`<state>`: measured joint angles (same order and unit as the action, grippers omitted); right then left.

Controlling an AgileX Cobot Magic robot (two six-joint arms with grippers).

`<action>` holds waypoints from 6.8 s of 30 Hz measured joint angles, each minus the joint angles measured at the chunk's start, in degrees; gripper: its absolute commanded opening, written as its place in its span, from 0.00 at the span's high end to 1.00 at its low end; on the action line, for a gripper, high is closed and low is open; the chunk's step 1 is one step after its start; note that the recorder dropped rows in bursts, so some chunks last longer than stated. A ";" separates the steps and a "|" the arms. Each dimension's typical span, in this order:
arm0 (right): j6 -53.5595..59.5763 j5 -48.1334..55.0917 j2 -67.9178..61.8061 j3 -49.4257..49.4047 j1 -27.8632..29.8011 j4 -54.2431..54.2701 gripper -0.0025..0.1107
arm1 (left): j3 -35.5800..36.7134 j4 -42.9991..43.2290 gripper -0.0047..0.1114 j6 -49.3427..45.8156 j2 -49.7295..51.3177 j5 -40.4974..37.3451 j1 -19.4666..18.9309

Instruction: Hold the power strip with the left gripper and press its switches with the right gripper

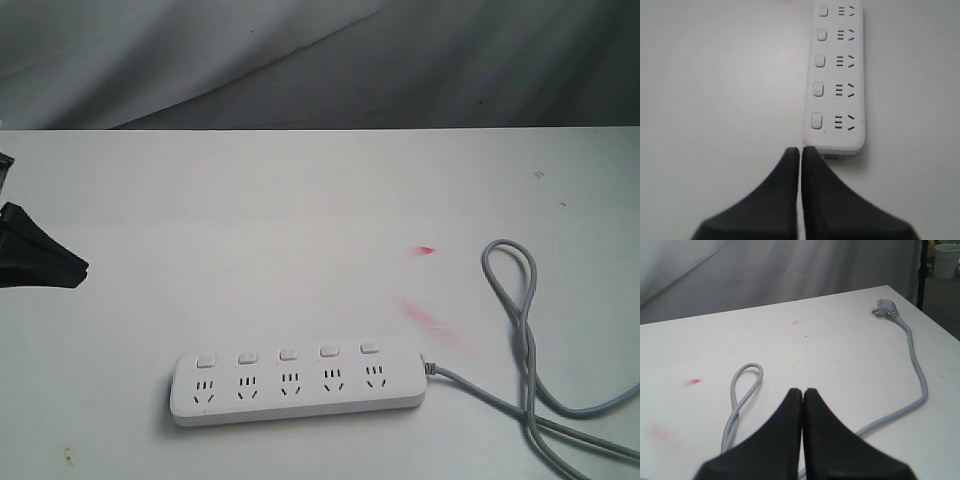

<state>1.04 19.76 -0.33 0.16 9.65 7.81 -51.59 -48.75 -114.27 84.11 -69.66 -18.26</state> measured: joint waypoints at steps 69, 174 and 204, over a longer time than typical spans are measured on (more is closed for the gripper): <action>0.00 0.00 0.00 0.00 0.00 0.00 0.98 | -0.17 -7.36 0.08 -5.30 30.66 15.57 18.55; -4.88 -24.83 -22.13 29.73 0.00 5.72 0.98 | -0.26 -7.14 0.96 -5.30 30.66 15.35 18.55; 64.77 33.70 -105.58 85.53 -35.59 37.19 0.43 | -0.26 -7.14 0.96 -5.30 30.66 15.35 18.55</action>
<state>65.81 53.46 -105.91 85.69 -25.94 45.00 -51.85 -55.89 -119.57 114.77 -54.32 0.29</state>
